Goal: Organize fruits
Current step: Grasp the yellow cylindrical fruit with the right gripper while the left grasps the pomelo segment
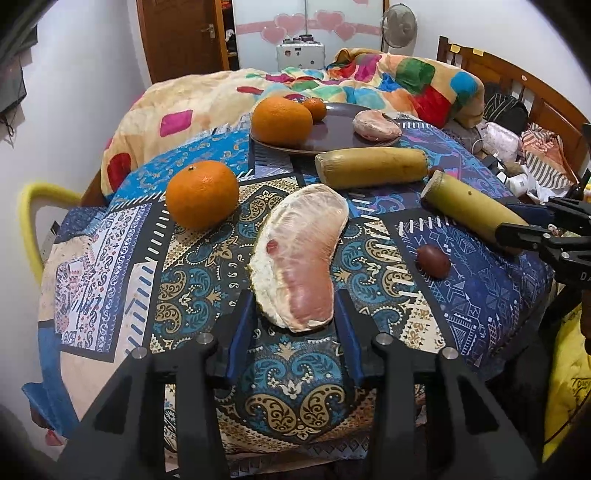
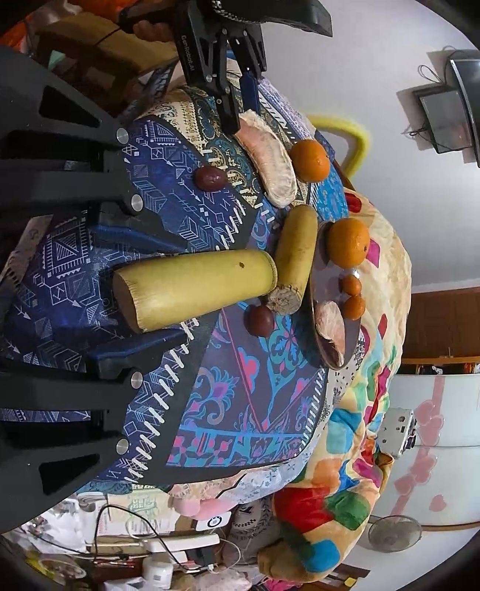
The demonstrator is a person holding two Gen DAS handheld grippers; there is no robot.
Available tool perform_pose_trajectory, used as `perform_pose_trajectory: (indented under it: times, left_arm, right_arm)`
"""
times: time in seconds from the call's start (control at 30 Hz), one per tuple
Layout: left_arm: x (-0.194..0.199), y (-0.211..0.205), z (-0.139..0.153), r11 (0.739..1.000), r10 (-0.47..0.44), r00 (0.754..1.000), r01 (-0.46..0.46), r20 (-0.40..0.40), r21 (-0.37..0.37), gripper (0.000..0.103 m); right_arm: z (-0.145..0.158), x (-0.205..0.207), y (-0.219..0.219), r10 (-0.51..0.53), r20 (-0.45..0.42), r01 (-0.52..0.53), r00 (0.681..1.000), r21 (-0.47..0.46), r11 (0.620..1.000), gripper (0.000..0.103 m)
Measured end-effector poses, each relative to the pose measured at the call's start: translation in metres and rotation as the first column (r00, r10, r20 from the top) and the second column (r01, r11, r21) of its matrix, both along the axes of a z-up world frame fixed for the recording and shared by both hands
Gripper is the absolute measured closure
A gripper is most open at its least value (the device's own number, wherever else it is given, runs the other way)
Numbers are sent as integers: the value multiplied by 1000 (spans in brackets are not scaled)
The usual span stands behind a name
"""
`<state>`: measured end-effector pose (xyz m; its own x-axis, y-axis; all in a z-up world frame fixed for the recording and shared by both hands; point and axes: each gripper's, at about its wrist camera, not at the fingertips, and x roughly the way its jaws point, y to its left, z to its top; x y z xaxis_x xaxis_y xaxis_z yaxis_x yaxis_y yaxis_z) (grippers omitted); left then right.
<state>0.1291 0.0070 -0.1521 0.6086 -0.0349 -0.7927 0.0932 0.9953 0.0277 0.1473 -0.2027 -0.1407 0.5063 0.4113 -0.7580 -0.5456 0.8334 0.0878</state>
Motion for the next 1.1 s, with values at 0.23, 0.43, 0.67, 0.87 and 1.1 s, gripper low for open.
perform_pose_trajectory:
  times: [0.23, 0.43, 0.67, 0.87, 1.1]
  left_arm:
    - [15, 5, 3, 999, -33, 999, 33, -25, 6, 36]
    - [38, -5, -3, 993, -96, 994, 98, -43, 67, 35]
    - [61, -9, -6, 984, -173, 984, 175, -54, 36, 35]
    - [66, -2, -7, 982, -188, 980, 186, -62, -37, 46]
    - [55, -10, -4, 987, -159, 987, 159, -31, 29, 52]
  right_arm:
    - [1, 14, 11, 25, 3, -25, 1000, 5, 1000, 64]
    - [-6, 28, 25, 63, -12, -63, 998, -37, 997, 64]
    - [-10, 39, 37, 96, -28, -98, 995, -60, 993, 64]
    - [-11, 44, 36, 86, -31, -87, 996, -32, 996, 68]
    - [-3, 40, 31, 54, -6, -54, 999, -1, 999, 68]
